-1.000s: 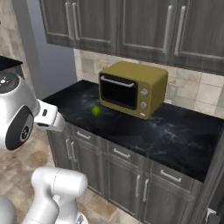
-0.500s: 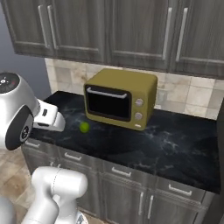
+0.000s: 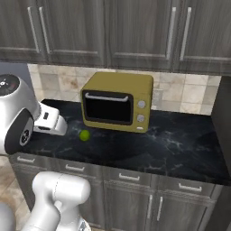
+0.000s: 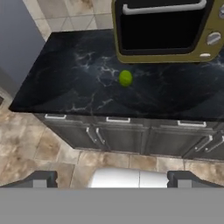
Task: Place the beer on the top shelf of the fridge to keep it out of children's reach, and place the lime and garlic on lower shelves for easy access.
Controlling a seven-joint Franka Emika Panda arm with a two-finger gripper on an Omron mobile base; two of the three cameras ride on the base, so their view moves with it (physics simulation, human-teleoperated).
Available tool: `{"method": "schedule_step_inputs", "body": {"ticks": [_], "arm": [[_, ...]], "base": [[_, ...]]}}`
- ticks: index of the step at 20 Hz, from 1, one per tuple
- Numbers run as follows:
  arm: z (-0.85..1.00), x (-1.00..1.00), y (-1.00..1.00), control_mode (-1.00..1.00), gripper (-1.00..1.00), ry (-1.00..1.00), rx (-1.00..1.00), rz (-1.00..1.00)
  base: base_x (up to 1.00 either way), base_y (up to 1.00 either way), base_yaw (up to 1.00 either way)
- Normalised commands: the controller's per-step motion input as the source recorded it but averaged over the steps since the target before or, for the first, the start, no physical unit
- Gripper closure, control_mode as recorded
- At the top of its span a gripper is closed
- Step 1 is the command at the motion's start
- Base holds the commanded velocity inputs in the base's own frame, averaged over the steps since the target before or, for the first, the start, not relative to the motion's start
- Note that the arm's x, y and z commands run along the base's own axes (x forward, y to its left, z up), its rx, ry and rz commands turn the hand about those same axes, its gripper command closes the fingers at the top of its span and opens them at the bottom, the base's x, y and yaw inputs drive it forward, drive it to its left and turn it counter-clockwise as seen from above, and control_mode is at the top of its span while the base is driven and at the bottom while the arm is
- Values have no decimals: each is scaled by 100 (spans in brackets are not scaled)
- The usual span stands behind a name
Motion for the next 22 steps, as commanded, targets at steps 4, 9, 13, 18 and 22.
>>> {"method": "schedule_step_inputs", "body": {"ticks": [4, 9, 13, 18, 22], "arm": [[-8, 19, 3, -100, -100, 5, -3, -12], [-21, 52, 0, -100, -100, 14, -4, -16], [-26, 53, 1, -100, -100, 16, -3, -9], [-32, 47, 2, -100, -100, 16, -2, -3], [-45, 38, 5, -100, -100, 11, 0, 0]], "base": [[10, 14, -15], [0, 0, 0], [0, 0, 0], [0, 0, 0], [0, 0, 0]]}}
